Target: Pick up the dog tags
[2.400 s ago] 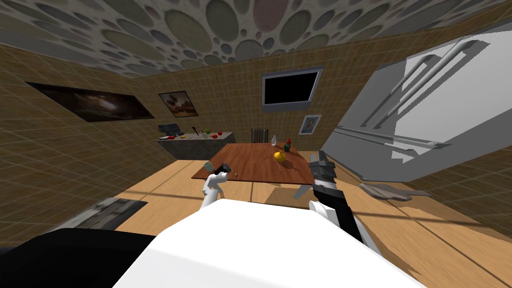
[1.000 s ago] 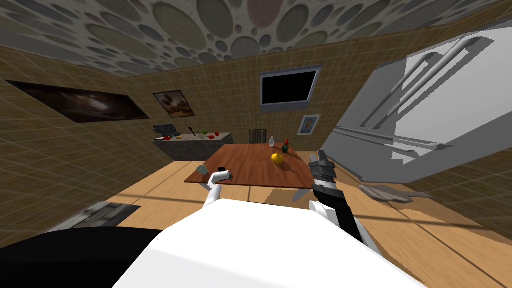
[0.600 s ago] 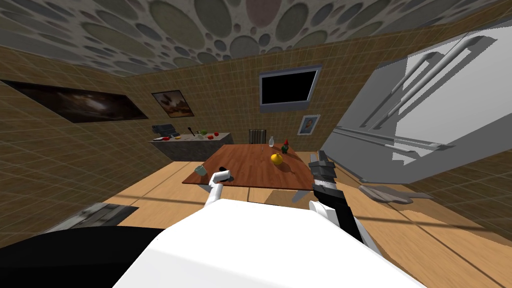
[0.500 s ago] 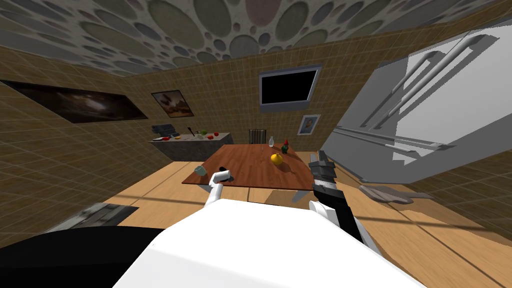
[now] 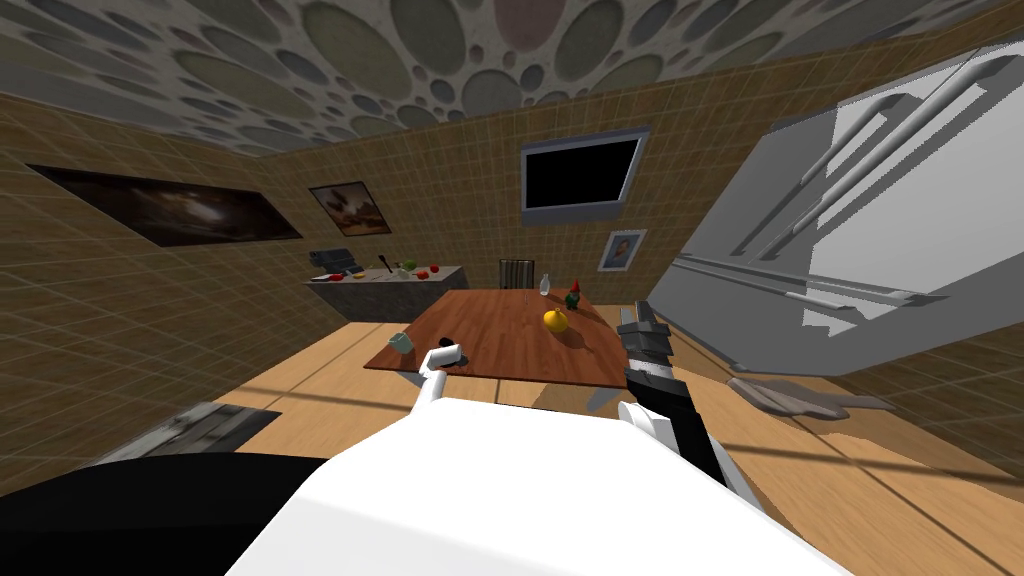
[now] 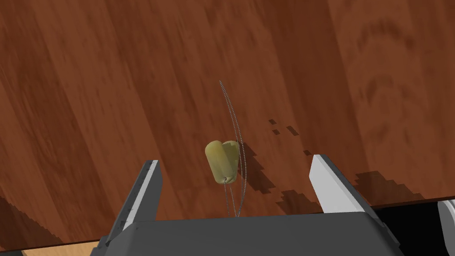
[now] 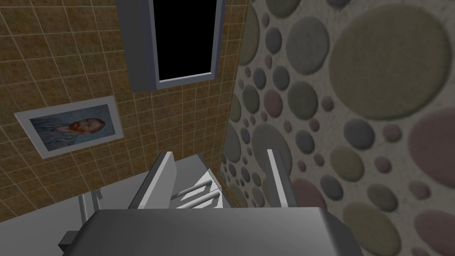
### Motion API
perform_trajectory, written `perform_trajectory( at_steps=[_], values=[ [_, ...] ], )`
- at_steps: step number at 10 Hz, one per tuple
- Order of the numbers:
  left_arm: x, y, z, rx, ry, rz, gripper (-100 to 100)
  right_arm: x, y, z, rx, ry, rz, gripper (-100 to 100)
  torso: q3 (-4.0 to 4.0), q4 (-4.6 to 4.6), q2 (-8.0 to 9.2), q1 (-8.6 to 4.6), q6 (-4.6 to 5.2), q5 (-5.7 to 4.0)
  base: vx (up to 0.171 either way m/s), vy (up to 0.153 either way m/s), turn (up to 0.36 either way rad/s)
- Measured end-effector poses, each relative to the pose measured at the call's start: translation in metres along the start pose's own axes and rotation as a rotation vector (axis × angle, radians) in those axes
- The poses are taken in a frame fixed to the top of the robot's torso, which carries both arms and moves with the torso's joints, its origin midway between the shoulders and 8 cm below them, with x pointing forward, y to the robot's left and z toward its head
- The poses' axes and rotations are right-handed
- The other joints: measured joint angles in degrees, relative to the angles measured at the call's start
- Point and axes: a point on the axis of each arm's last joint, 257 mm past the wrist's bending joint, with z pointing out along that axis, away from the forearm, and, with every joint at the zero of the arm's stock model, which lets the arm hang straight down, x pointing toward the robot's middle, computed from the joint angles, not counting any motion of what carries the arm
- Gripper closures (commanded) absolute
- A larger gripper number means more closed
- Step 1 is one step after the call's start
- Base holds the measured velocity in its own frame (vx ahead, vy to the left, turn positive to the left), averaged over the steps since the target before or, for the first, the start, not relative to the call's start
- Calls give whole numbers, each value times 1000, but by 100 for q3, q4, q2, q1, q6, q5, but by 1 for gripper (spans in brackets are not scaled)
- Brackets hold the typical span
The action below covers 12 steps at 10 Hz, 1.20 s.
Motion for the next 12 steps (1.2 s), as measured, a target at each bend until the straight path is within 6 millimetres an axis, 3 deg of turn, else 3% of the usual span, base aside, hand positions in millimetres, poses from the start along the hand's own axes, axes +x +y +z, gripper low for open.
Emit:
perform_trajectory(
  at_steps=[1, 5, 6, 7, 11, 12],
  values=[
    [0, 0, 0, 1, 2, 1, 100, 0, 0, 0, 0, 0, 0, 0, 5, 2, 10, -1, 1, 0, 0, 0, 0],
    [2, -2, 0, 4, 6, -4, 100, 0, 0, 0, 0, 0, 0, 0, 5, -4, 15, -1, 8, 0, 1, 0, 3],
    [2, -2, 0, 4, 6, -4, 0, 0, 0, 0, 0, 0, 0, 0, 4, -4, 15, -1, 8, 0, 0, 0, 0],
    [2, -2, 0, 4, 6, -4, 100, 0, 0, 0, 0, 0, 0, 0, 4, -4, 14, -1, 8, 0, -45, -1, -59],
    [9, -9, -11, 5, -3, -10, 100, 0, 0, 0, 0, 0, 0, 0, 21, 4, 40, -4, 6, -2, -53, -3, -29],
    [9, -9, -11, 4, -4, -10, 0, 0, 0, 0, 0, 0, 0, 0, 15, 2, 30, -2, 4, 0, 0, 0, 0]
  ],
)
